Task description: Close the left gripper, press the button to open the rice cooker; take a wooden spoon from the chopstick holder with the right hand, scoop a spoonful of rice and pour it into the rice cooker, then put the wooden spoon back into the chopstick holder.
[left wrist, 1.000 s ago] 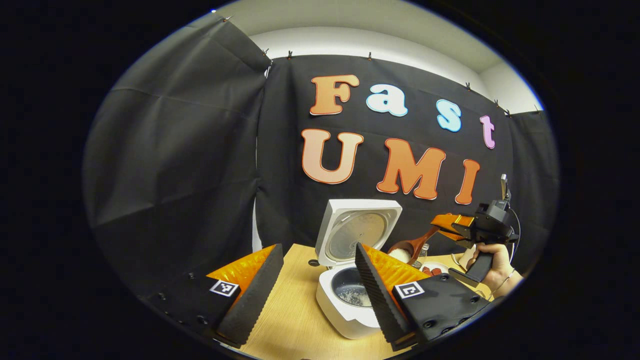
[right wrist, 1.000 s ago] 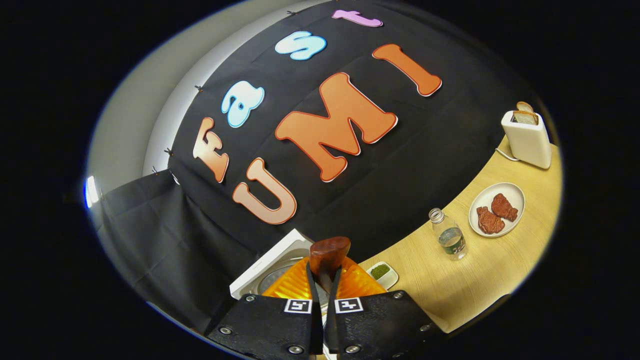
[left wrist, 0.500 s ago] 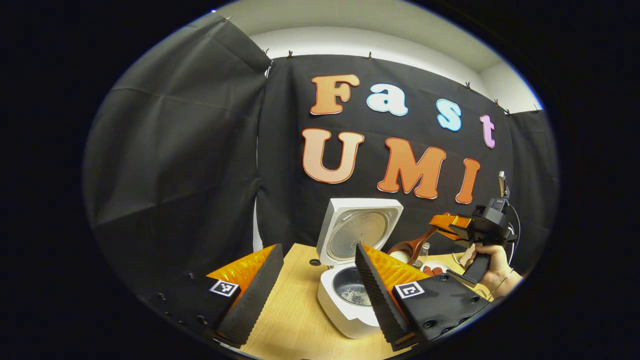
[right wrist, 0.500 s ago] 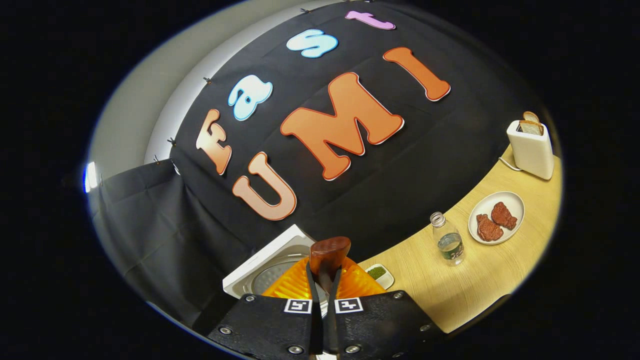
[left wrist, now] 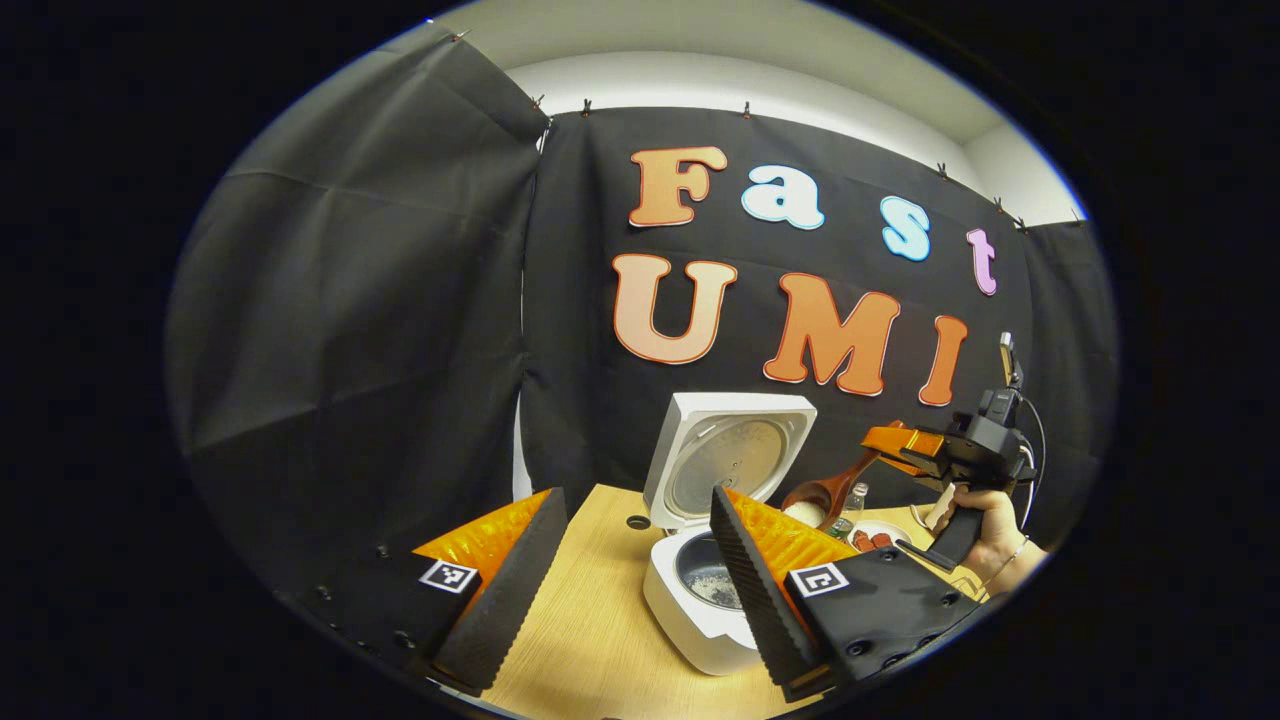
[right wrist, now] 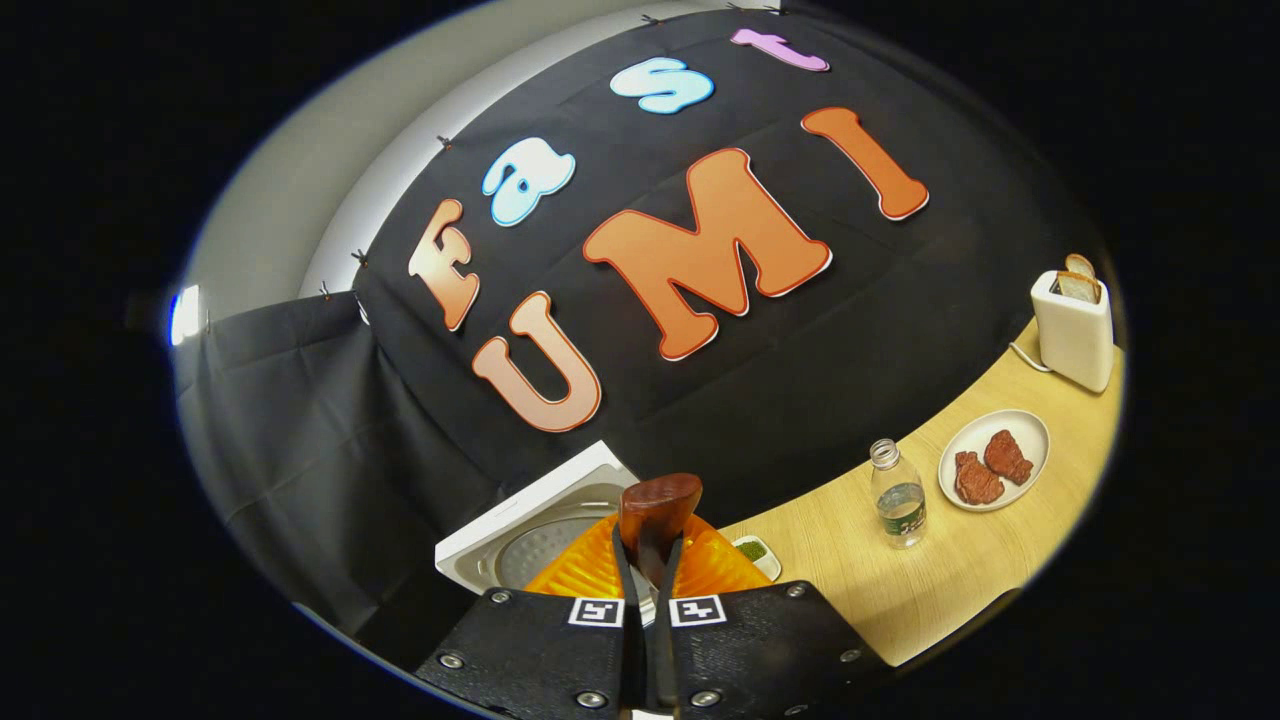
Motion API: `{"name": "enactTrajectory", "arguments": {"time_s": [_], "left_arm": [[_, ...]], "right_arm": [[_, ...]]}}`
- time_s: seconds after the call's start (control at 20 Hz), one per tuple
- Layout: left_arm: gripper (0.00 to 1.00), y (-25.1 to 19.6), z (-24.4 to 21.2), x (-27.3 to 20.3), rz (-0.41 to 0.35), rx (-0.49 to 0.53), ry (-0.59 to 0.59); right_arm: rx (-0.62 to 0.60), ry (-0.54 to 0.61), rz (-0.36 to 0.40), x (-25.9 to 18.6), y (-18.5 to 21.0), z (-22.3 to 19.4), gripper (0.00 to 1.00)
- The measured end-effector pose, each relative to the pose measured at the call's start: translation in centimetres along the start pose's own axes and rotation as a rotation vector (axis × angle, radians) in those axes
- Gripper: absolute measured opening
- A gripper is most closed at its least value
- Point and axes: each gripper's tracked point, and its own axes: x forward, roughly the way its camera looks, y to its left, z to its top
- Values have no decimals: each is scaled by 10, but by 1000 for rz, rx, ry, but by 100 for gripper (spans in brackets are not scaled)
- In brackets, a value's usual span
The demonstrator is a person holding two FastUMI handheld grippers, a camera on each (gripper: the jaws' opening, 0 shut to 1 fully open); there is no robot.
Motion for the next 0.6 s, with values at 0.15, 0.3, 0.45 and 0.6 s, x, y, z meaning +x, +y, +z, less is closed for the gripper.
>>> {"name": "enactTrajectory", "arguments": {"time_s": [0.15, 0.3, 0.45, 0.6], "left_arm": [[98, -1, 1, 2, -3, -1, -1], [98, -3, 1, 3, -8, 1, -1], [98, -4, 1, 2, -9, 5, -4], [98, -5, 2, 2, -11, 4, -3]], "right_arm": [[-36, -6, 20, -2, 7, 2, 2], [-93, -20, 31, -2, 12, 5, 2], [-138, -28, 48, -5, 21, 6, 2], [-178, -28, 64, -7, 24, 5, 2]]}}
